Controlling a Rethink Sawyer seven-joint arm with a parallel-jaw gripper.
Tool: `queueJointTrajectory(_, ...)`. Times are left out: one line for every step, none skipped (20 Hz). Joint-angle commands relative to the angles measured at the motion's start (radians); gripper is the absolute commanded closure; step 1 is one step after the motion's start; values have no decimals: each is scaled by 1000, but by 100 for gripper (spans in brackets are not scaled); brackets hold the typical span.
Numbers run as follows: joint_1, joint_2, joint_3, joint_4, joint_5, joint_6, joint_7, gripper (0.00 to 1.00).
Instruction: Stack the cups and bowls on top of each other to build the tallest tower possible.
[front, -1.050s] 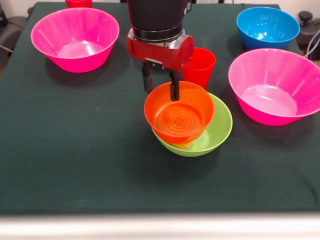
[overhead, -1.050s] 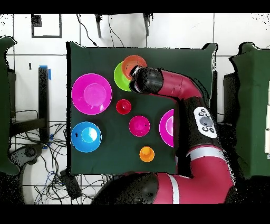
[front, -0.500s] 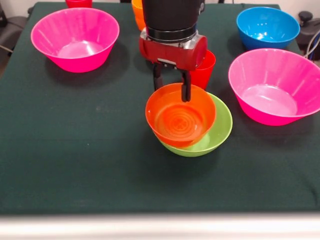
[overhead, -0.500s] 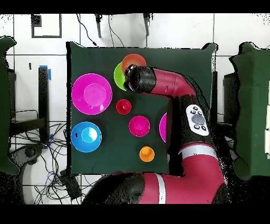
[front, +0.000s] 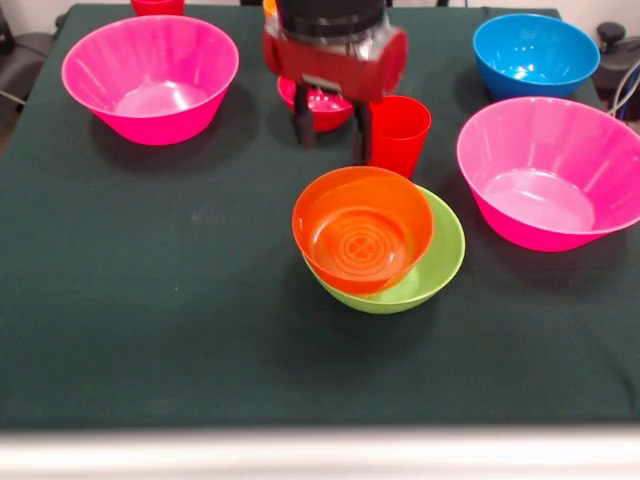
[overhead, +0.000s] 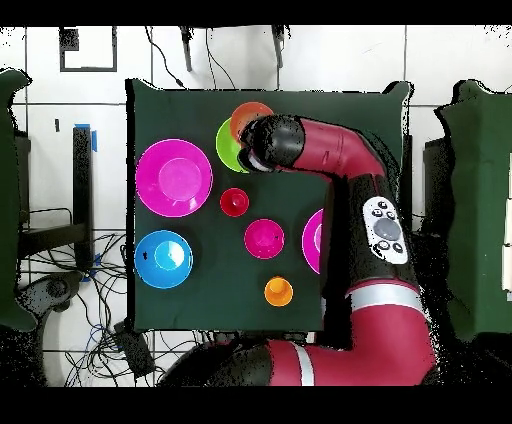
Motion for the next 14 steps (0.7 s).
queueJointTrajectory(-33,-85,1,-168,-19,344,-81,0)
queueJointTrajectory(-39,-83,5,-188,-22,370,-83,0)
queueJointTrajectory(-45,-84,8,-199,-21,387,-78,0)
queueJointTrajectory(-50,-85,12,-207,-23,397,-79,0)
queueJointTrajectory(-56,-85,15,-215,-25,407,-81,0)
queueJointTrajectory(-62,-89,18,-215,-27,402,-83,0)
queueJointTrajectory(-68,-96,23,-213,-25,399,-84,0)
queueJointTrajectory(-74,-95,29,-223,-22,405,-84,0)
queueJointTrajectory(-79,-84,38,-251,-22,410,-87,0)
queueJointTrajectory(-82,-76,42,-279,-25,424,-88,0)
queueJointTrajectory(-84,-68,45,-308,-28,438,-89,0)
queueJointTrajectory(-87,-66,42,-329,-29,450,-79,0)
queueJointTrajectory(-88,-58,35,-355,-40,465,-75,0)
queueJointTrajectory(-92,-58,29,-361,-48,447,-74,0)
